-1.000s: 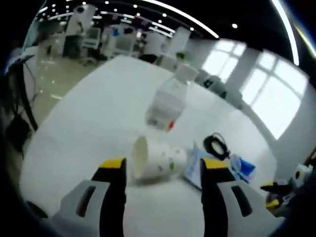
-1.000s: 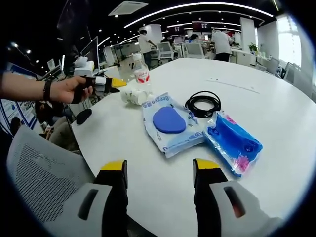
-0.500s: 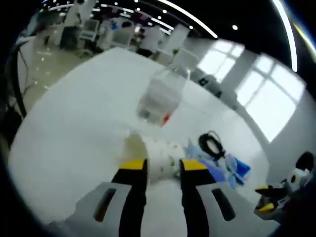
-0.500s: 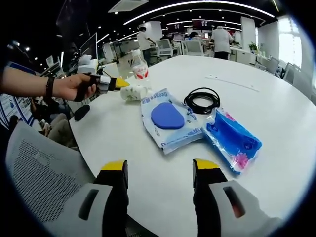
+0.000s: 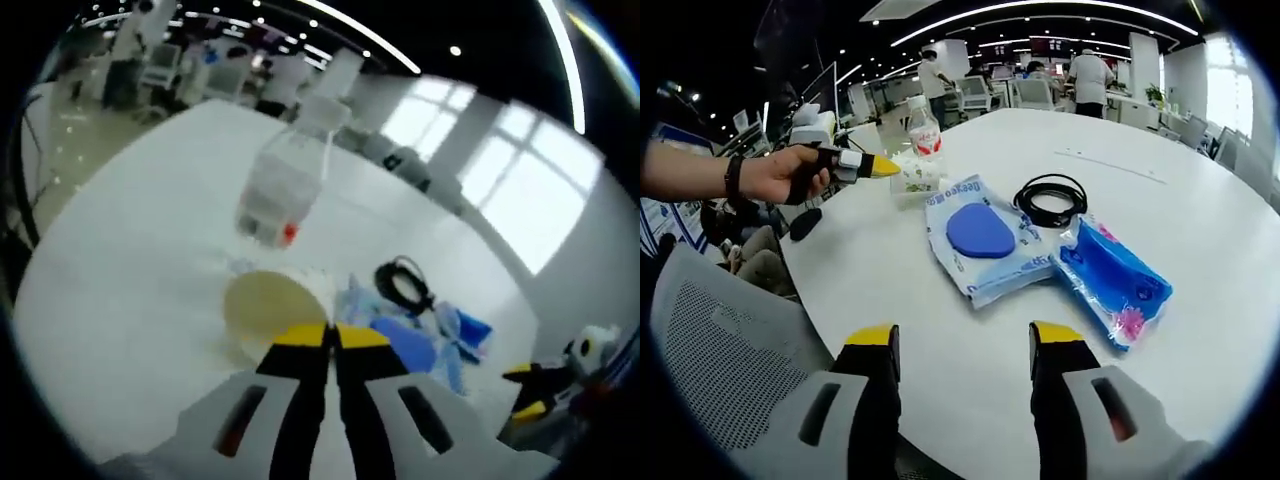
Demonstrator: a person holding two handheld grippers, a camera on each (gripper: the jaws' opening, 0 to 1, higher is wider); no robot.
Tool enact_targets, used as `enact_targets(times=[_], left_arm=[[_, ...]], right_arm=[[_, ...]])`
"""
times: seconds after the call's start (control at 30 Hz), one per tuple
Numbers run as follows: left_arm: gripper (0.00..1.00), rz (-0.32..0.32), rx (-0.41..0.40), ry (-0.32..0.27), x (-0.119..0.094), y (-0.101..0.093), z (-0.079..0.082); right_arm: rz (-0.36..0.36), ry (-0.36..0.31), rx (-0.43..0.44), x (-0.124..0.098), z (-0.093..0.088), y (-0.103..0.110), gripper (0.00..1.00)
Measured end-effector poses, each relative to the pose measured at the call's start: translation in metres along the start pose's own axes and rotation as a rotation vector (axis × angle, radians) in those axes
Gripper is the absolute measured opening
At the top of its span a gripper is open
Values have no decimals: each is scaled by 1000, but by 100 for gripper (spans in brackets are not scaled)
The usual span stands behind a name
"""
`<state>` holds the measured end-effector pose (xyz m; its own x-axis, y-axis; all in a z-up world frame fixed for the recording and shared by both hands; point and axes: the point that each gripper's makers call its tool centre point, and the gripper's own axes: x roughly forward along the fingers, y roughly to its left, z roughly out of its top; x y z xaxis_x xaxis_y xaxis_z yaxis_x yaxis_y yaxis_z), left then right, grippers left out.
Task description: Arrange the tabletop items into an orderly group along one side of the table until the central work area is clear of visible clutter.
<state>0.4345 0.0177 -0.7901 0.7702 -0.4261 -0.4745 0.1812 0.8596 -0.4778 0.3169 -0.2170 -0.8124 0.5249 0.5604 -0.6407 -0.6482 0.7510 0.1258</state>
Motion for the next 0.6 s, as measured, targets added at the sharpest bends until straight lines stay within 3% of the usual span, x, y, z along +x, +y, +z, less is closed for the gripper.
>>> enact_targets(times=[0.2,0.43,0.6], left_arm=[[0,-9,163,21,-10,-20,4],[0,-56,197,32,-17,-46,-5],[0,-89,251,61,-17,-68,-19]], right_arm=[[6,-3,-6,-1,2,2,52],[11,-11,-15,0,5,4,52],[8,-16,-15,-1,6,3,51]])
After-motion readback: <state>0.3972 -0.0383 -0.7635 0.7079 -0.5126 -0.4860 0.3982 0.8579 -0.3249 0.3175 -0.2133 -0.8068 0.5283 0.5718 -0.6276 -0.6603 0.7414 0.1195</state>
